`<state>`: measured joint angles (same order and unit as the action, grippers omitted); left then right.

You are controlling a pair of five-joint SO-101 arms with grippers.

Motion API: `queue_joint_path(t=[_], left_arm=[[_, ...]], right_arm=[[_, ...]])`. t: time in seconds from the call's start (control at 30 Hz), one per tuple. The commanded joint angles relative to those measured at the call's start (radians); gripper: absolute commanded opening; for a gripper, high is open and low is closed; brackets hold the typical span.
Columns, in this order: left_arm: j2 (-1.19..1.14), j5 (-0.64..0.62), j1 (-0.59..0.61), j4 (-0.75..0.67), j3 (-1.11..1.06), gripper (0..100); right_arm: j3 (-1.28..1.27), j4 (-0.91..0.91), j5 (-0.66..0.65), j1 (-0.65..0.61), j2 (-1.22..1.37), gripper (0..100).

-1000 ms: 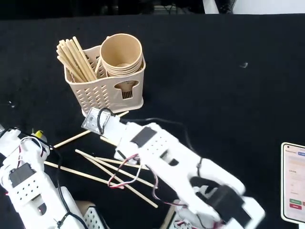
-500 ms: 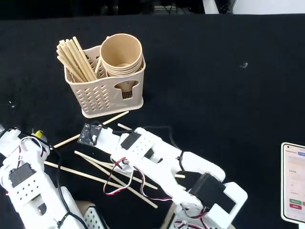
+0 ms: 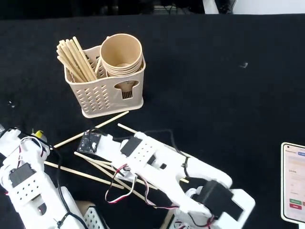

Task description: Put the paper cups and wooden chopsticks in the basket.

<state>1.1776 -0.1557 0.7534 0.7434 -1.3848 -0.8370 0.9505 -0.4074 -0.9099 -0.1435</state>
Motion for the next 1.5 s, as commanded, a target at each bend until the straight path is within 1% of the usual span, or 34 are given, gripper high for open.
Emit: queue_joint_path(t=[0.0, 0.13, 0.27, 0.53, 0.6, 0.73, 0.97, 1.1, 1.2, 1.27, 1.33, 1.37, 1.4, 1.47], left_arm=[[0.006, -0.006, 0.008, -0.014, 0.007, 23], [0.006, -0.006, 0.008, -0.014, 0.007, 23], [0.006, -0.006, 0.008, -0.015, 0.007, 23], [0.006, -0.006, 0.008, -0.015, 0.007, 23], [0.006, -0.006, 0.008, -0.015, 0.007, 23], [0.006, -0.006, 0.008, -0.015, 0.007, 23], [0.006, -0.006, 0.008, -0.015, 0.007, 23], [0.006, -0.006, 0.008, -0.015, 0.007, 23], [0.006, -0.006, 0.008, -0.015, 0.007, 23], [0.006, -0.006, 0.008, -0.015, 0.007, 23], [0.006, -0.006, 0.008, -0.015, 0.007, 23], [0.006, -0.006, 0.008, -0.015, 0.007, 23], [0.006, -0.006, 0.008, -0.015, 0.007, 23], [0.006, -0.006, 0.008, -0.015, 0.007, 23]], right_arm=[[0.004, -0.057, -0.025, 0.052, 0.045, 13.2], [0.054, -0.055, -0.058, 0.118, 0.09, 13.2], [0.061, -0.052, -0.06, 0.121, 0.061, 13.2], [0.059, 0.018, -0.078, 0.127, -0.073, 13.3], [0.058, 0.043, -0.117, 0.127, -0.087, 17.2], [0.044, 0.048, -0.12, 0.127, -0.087, 26.7], [-0.068, -0.057, -0.118, 0.121, -0.087, 27.0], [-0.107, -0.078, -0.126, 0.104, -0.087, 24.7], [-0.116, -0.107, -0.126, 0.11, -0.087, 19.9], [-0.113, -0.124, -0.126, 0.112, -0.087, 11.9], [-0.108, -0.138, -0.126, 0.112, -0.087, 1.1], [-0.108, -0.149, -0.126, 0.112, -0.087, 1.1], [-0.108, -0.155, -0.126, 0.112, -0.087, 4.1], [-0.105, -0.155, -0.123, 0.11, -0.09, 6.6]])
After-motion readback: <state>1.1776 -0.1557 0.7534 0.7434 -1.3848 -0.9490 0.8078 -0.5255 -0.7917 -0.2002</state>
